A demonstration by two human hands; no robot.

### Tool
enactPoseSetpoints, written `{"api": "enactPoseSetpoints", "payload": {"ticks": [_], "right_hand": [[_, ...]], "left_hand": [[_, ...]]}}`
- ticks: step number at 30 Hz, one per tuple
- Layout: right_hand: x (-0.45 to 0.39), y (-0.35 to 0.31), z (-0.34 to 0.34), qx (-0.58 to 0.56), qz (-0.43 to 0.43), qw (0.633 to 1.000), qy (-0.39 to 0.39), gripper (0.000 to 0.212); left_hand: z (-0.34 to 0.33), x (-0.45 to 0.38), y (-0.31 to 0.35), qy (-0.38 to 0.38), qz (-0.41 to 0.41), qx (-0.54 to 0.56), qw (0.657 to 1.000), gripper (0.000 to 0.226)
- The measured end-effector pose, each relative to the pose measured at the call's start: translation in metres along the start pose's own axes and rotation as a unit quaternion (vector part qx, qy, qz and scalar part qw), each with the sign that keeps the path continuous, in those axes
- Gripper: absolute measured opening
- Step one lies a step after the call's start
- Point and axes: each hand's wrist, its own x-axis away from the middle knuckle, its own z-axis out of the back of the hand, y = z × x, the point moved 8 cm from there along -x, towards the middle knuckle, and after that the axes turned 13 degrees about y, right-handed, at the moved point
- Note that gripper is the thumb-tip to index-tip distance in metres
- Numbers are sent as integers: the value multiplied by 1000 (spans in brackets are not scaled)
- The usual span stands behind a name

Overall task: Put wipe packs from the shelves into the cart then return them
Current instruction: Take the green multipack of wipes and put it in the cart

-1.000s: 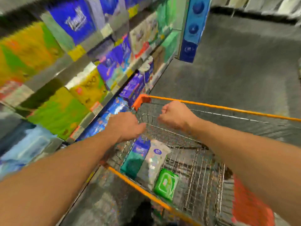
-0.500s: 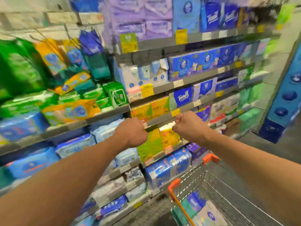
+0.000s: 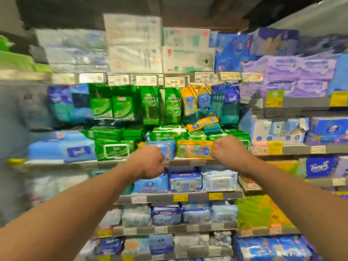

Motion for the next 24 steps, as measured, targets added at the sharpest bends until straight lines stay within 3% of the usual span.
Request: {"api": "enactPoseSetpoints", "payload": {"ticks": [3,12,21,24], "right_hand": [[-4,-70,-27,-6,63,998,-3,43],[-19,-194,-109,-74,85,993,-36,47],[-37,-232,-170,-126,70,988,-60,48],[-52,-226,-192,-125,64,988,-67,52]], "left_hand": [[9,24,-70,-4,40,1,999,30],[18,89,-224,-2,146,46,988,20],[-11,88,-299,20,211,113,971,17],[-33,73,-307,47,251,175,951,29]]}}
